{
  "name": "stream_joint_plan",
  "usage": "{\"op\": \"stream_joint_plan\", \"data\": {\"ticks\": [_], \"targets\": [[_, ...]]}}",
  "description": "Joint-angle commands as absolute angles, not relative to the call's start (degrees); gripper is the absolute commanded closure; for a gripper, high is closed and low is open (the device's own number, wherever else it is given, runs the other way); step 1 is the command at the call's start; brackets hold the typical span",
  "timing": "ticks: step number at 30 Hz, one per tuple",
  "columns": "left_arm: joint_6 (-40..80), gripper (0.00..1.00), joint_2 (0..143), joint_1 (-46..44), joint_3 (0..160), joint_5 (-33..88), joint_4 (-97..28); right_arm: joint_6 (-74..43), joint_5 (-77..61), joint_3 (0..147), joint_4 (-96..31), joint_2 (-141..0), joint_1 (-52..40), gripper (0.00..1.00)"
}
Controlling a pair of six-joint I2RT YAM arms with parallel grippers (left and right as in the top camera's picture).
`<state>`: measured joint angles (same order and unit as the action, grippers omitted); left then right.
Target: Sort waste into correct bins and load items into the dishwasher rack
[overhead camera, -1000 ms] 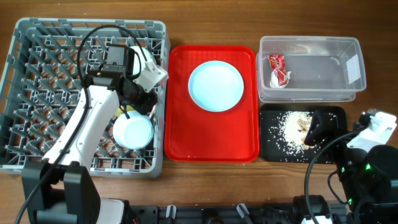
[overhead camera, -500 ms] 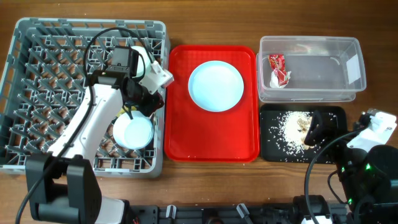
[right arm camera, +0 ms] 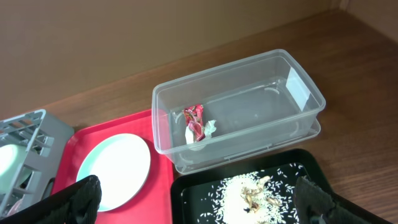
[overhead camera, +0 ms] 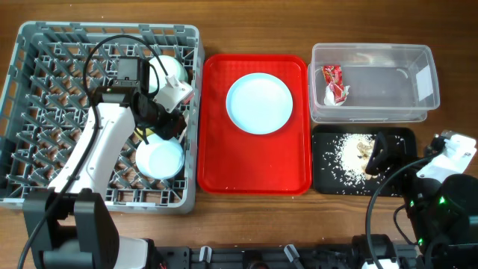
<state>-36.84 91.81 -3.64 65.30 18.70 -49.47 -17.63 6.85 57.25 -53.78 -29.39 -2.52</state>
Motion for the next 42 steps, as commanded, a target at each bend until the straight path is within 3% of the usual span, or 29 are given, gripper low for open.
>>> {"op": "stream_joint_plan", "data": {"ticks": [1, 4, 9, 13, 21, 26, 34, 38, 42], "targets": [[-37.08, 0.61, 92.18, -3.51, 64.71, 18.39, -49.67, -16.64, 6.31, 57.71, -53.65, -29.41, -2.33, 0.00], [-37.08, 0.61, 93.17, -3.53, 64.71, 18.37, -49.56, -16.67, 6.31, 57.71, -53.60, -29.41, -2.33, 0.00], [-30.85, 0.73, 92.29, -3.03, 66.13, 16.93, -47.70, -16.64, 6.31, 57.69, -53.65, -29.41, -2.33, 0.00], [-27.46, 0.73, 89.56, -2.52, 68.90, 16.67, -47.88, -16.64, 6.31, 57.69, -53.65, -29.41, -2.33, 0.00], [-0.78, 0.81, 82.98, -6.85, 72.31, 27.31, -42.28, -16.67, 6.31, 57.69, -53.65, -29.41, -2.33, 0.00], [6.61, 0.82, 85.23, -16.16, 72.29, 27.29, -36.07, -16.64, 6.31, 57.69, -53.65, -29.41, -2.33, 0.00], [17.80, 0.79, 94.96, -33.58, 72.29, 2.39, -23.44, -16.64, 6.31, 57.69, -53.65, -29.41, -2.33, 0.00], [18.96, 0.73, 100.51, -35.75, 72.29, -5.52, -22.94, -16.67, 6.31, 57.69, -53.65, -29.41, -2.33, 0.00], [21.82, 0.69, 104.36, -34.50, 72.29, -5.67, -23.35, -16.64, 6.31, 57.69, -53.65, -29.41, -2.33, 0.00]]}}
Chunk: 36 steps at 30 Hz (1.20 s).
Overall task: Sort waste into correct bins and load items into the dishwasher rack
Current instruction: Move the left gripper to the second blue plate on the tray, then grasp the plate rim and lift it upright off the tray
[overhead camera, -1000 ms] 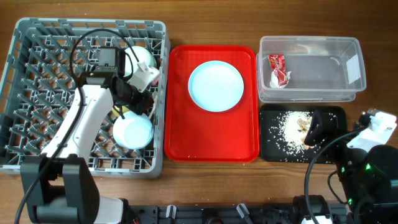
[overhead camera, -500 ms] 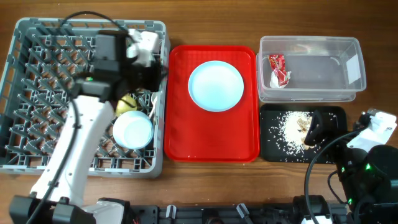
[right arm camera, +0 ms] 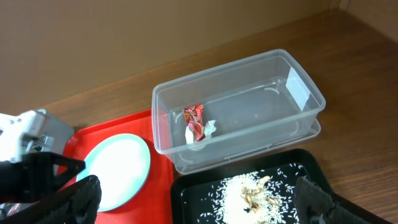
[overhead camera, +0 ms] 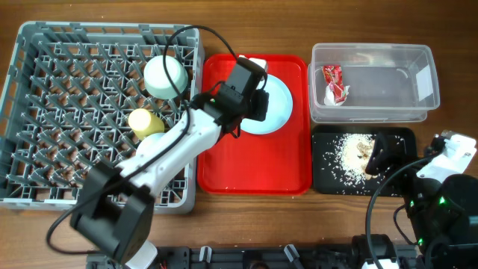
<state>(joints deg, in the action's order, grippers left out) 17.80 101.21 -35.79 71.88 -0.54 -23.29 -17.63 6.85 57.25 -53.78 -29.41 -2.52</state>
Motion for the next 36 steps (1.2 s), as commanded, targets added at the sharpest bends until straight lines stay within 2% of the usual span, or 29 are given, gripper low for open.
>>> {"op": "stream_joint_plan", "data": {"ticks": [1, 9, 11, 14, 22, 29, 36], "targets": [[21.96, 0.68, 105.21, -34.13, 72.29, -5.67, -23.31, -16.67, 6.31, 57.69, -53.65, -29.41, -2.33, 0.00], [21.96, 0.66, 108.95, -31.33, 72.29, -5.67, -22.98, -16.64, 6.31, 57.69, -53.65, -29.41, -2.33, 0.00], [23.31, 0.60, 110.50, -30.37, 72.29, -5.65, -22.44, -16.67, 6.31, 57.69, -53.65, -29.41, -2.33, 0.00], [23.88, 0.59, 111.59, -29.58, 72.29, -5.63, -21.69, -16.64, 6.31, 57.69, -53.65, -29.41, -2.33, 0.01], [23.86, 0.60, 113.38, -29.06, 72.29, -5.65, -20.93, -16.64, 6.31, 57.69, -53.65, -29.41, -2.33, 0.00], [23.86, 0.67, 113.45, -29.06, 72.16, -5.65, -20.97, -16.67, 6.31, 57.69, -53.65, -29.41, -2.33, 0.00], [23.86, 0.65, 115.96, -29.08, 72.12, -5.65, -20.62, -16.67, 6.31, 57.69, -53.65, -29.41, -2.33, 0.00]]}}
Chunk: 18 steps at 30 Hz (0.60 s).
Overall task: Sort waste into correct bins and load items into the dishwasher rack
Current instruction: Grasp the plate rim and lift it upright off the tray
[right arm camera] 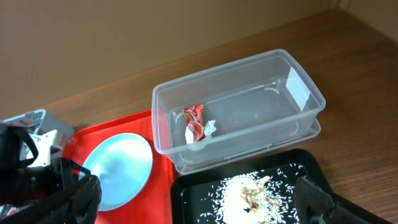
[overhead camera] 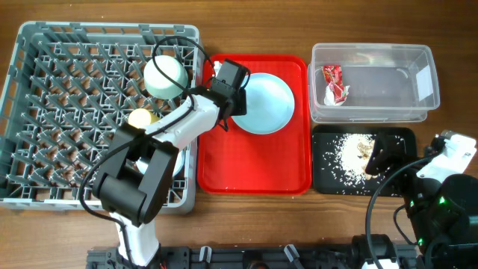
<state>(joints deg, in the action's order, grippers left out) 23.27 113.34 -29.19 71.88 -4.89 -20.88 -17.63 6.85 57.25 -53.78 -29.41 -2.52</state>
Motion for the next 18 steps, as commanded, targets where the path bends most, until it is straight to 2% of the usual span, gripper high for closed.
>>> {"op": "stream_joint_plan", "data": {"ticks": [1, 3, 4, 5, 12, 15, 18], "targets": [[23.86, 0.64, 116.09, -29.08, 72.12, -5.65, -20.53, -16.62, 6.31, 57.69, -53.65, -29.41, -2.33, 0.00], [23.79, 0.64, 116.49, -29.04, 72.12, -5.67, -20.21, -16.64, 6.31, 57.69, -53.65, -29.41, -2.33, 0.00], [23.20, 0.73, 116.49, -28.95, 72.12, -5.65, -19.81, -16.67, 6.31, 57.69, -53.65, -29.41, -2.33, 0.00], [22.46, 0.95, 116.42, -28.95, 72.14, -5.67, -19.44, -16.67, 6.31, 57.69, -53.65, -29.41, -2.33, 0.00], [16.58, 0.96, 107.46, -28.97, 72.77, -5.69, -21.08, -16.64, 6.31, 57.69, -53.65, -29.41, -2.33, 0.00], [13.65, 0.96, 96.20, -28.97, 73.54, -6.20, -26.68, -16.67, 6.31, 57.69, -53.65, -29.41, -2.33, 0.00], [13.61, 0.96, 82.91, -28.97, 73.52, -11.99, -32.51, -16.67, 6.31, 57.69, -53.65, -29.41, -2.33, 0.01]]}}
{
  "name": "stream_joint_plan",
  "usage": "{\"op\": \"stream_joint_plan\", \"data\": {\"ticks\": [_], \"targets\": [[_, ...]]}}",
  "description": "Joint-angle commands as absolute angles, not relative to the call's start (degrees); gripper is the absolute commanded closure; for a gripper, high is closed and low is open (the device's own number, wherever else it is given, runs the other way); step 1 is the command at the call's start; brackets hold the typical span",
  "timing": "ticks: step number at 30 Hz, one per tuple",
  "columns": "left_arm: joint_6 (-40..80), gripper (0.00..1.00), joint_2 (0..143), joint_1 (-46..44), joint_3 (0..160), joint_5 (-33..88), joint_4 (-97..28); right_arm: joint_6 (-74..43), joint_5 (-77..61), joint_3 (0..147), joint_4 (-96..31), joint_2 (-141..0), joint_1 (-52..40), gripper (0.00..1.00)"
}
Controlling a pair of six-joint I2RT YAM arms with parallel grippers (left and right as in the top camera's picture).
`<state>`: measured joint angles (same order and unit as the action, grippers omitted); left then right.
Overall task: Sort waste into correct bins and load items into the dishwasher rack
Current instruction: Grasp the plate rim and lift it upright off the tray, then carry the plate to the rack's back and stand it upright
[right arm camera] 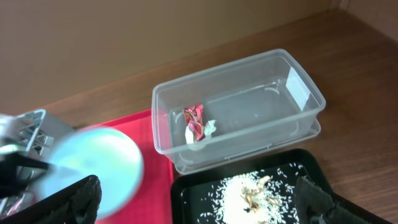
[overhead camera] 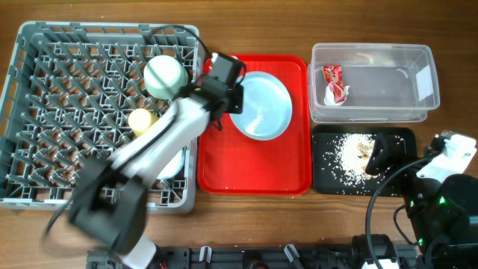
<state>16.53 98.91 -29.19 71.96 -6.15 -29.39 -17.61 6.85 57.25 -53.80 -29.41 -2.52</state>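
Observation:
A light blue plate [overhead camera: 263,108] hangs tilted just above the red tray [overhead camera: 254,168]. My left gripper [overhead camera: 228,96] is shut on its left rim, next to the grey dishwasher rack [overhead camera: 45,112]. In the right wrist view the plate [right arm camera: 87,168] is a blurred disc at the left. The rack holds a white cup [overhead camera: 164,75], a yellow cup [overhead camera: 140,119] and a white bowl [overhead camera: 173,163] half hidden by my arm. My right gripper [right arm camera: 199,208] stands open above the black tray [overhead camera: 396,161], with nothing between its fingers [right arm camera: 78,199].
A clear plastic bin [overhead camera: 388,82] at the back right holds a red and white wrapper [overhead camera: 334,84]. The black tray carries a heap of rice and food scraps [overhead camera: 351,152]. The right arm's base sits at the table's front right corner.
The plate, tilted up by its left rim on the red tray before, now hangs off the tray and nearer the rack in my left gripper. The right arm has not moved.
My left gripper was first inside the rack among the cups and bowl, with the plate flat on the red tray. Then it stood over the plate's left side. Then it held the left rim, the plate tilted. Now the plate hangs above the tray.

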Motion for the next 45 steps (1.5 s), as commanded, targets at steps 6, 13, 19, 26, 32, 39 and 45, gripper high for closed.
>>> {"op": "stream_joint_plan", "data": {"ticks": [6, 13, 19, 26, 32, 39, 45], "targets": [[-1.28, 0.96, 61.39, -28.95, 73.52, -32.01, -41.47, -16.64, 6.31, 57.69, -53.65, -29.41, -2.33, 0.00], [-16.88, 0.96, 54.30, -22.70, 73.52, -50.15, -41.91, -16.64, 6.31, 57.69, -53.65, -29.41, -2.33, 0.00], [-29.30, 0.96, 60.82, -13.19, 73.52, -50.50, -38.98, -16.67, 6.31, 57.69, -53.65, -29.41, -2.33, 0.00], [-37.36, 0.96, 76.55, -8.58, 73.52, -54.02, -35.14, -16.64, 6.31, 57.69, -53.65, -29.41, -2.33, 0.00], [-45.80, 0.96, 86.87, -8.40, 73.52, -55.20, -24.69, -16.64, 6.31, 57.69, -53.65, -29.41, -2.33, 0.00], [-61.41, 0.96, 91.26, -7.99, 73.52, -57.54, -12.32, -16.64, 6.31, 57.69, -53.65, -29.41, -2.33, 0.00], [-61.65, 0.96, 91.11, -8.03, 73.43, -57.67, -11.27, -16.67, 6.31, 57.69, -53.63, -29.41, -2.33, 0.00]]}}
